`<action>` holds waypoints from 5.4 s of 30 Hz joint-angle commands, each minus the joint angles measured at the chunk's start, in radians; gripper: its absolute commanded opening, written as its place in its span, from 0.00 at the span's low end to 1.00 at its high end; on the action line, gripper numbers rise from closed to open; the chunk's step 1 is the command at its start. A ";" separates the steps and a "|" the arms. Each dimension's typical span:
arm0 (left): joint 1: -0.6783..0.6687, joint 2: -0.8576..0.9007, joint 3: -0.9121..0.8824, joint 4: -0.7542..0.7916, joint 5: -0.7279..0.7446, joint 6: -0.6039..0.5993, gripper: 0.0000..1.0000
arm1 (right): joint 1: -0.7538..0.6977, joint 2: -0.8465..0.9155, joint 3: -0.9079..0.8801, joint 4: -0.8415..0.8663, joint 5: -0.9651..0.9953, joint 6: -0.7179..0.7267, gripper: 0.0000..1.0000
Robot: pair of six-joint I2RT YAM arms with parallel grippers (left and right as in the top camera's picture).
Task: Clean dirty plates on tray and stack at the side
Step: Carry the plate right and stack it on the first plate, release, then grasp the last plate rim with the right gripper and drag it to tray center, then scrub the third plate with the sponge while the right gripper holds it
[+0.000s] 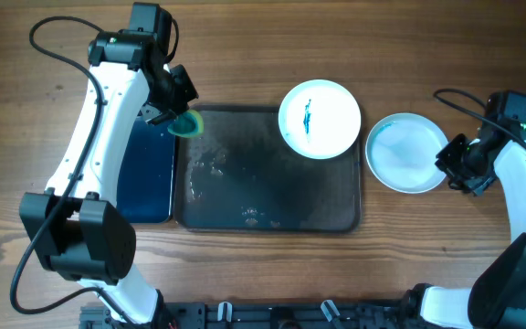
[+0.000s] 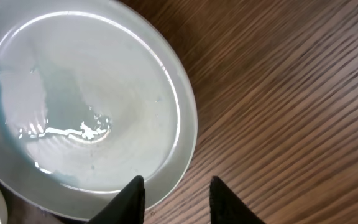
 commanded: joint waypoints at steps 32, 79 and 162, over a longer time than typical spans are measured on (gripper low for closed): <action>-0.002 -0.002 -0.010 0.033 0.012 -0.015 0.04 | 0.437 0.415 0.195 0.480 -0.112 -0.414 0.33; -0.183 0.109 -0.013 0.016 0.036 0.104 0.04 | 0.721 0.315 0.086 0.342 -0.351 -0.156 0.04; -0.260 0.135 -0.422 0.544 -0.177 -0.053 0.04 | 0.725 0.381 0.075 0.337 -0.343 -0.002 0.04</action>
